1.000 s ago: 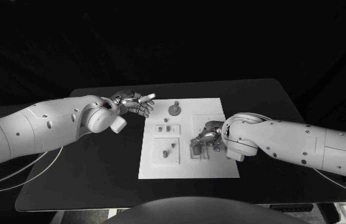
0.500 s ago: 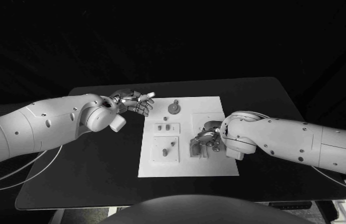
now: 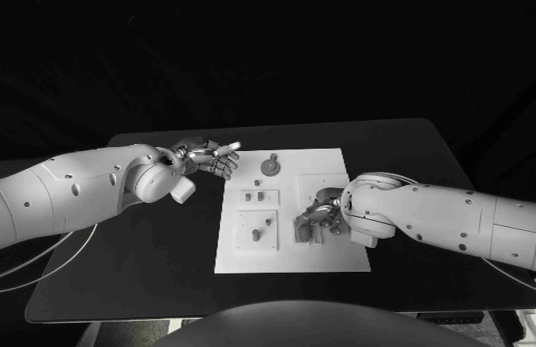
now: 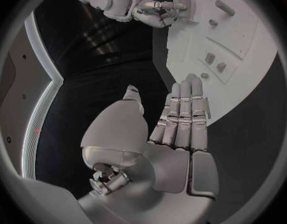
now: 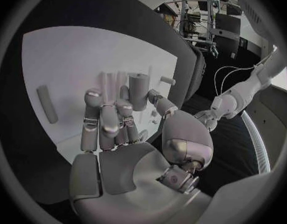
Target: Assemble the parts on the task board
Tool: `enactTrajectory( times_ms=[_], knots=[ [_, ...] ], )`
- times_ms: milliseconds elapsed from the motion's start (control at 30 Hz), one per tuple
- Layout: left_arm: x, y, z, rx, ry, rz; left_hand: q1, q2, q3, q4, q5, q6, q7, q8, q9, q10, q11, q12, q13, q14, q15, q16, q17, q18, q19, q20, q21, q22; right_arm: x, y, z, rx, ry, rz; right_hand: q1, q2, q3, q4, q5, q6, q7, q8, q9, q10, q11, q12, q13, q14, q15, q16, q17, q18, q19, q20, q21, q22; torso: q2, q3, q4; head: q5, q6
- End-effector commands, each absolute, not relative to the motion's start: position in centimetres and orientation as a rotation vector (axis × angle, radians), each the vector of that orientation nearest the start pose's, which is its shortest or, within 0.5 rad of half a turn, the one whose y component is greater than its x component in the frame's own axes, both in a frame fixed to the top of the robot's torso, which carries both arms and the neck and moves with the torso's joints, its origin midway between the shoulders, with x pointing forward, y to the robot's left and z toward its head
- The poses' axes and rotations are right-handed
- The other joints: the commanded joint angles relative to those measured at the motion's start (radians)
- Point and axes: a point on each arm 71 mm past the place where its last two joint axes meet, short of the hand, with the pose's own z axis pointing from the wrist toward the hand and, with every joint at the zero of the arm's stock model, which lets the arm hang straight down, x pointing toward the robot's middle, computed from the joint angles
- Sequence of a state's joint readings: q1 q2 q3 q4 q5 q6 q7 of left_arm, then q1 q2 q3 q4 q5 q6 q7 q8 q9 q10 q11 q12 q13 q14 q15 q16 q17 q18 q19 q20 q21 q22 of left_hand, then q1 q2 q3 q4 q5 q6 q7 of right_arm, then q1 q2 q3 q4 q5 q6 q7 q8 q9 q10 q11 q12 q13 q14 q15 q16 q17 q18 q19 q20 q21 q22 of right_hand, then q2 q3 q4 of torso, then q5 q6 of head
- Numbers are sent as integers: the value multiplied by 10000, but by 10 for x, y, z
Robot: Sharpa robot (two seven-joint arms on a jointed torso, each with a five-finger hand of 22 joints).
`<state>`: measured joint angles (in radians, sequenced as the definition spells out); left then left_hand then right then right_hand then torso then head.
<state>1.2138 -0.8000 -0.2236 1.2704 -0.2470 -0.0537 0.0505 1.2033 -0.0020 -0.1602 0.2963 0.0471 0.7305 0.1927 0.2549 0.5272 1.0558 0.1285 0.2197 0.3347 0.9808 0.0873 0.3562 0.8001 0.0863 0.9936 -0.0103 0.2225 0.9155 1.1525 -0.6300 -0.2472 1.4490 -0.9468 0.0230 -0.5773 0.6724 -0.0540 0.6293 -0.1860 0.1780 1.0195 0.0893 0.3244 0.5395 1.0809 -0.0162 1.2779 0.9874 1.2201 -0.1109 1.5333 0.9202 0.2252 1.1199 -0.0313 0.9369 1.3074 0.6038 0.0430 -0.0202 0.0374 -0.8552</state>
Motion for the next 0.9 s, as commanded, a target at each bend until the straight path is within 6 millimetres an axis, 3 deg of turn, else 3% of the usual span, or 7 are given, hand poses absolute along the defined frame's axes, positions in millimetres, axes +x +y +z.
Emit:
enactTrajectory(
  times_ms=[33,900],
  knots=[
    [495,256,-269,-10075,20232,-11418,-93,9,54,-5,35,-47,251,-44,-10,-65,12,-26,-10,-9,34,-34,11,110,-89,9,-43,1,431,-144,-320,1436,25351,3639,-89,-33,31,23,-19,5,66,-66,-13,-70,20,40,-8,-100,-48,38,-16,366,-64,14,-38,67,0,3,-3,6,-2],
    [495,257,-270,-10094,20263,-11398,-125,-3,79,-5,35,-72,260,-54,-18,-82,18,-28,-15,-17,38,-44,20,112,-99,13,-50,3,431,-143,-323,1258,25455,3612,-227,-218,60,136,-111,-24,86,-98,-23,-134,41,53,-12,-186,-29,60,-119,366,-97,28,-47,75,-2,-2,-3,51,-25]
  ],
)
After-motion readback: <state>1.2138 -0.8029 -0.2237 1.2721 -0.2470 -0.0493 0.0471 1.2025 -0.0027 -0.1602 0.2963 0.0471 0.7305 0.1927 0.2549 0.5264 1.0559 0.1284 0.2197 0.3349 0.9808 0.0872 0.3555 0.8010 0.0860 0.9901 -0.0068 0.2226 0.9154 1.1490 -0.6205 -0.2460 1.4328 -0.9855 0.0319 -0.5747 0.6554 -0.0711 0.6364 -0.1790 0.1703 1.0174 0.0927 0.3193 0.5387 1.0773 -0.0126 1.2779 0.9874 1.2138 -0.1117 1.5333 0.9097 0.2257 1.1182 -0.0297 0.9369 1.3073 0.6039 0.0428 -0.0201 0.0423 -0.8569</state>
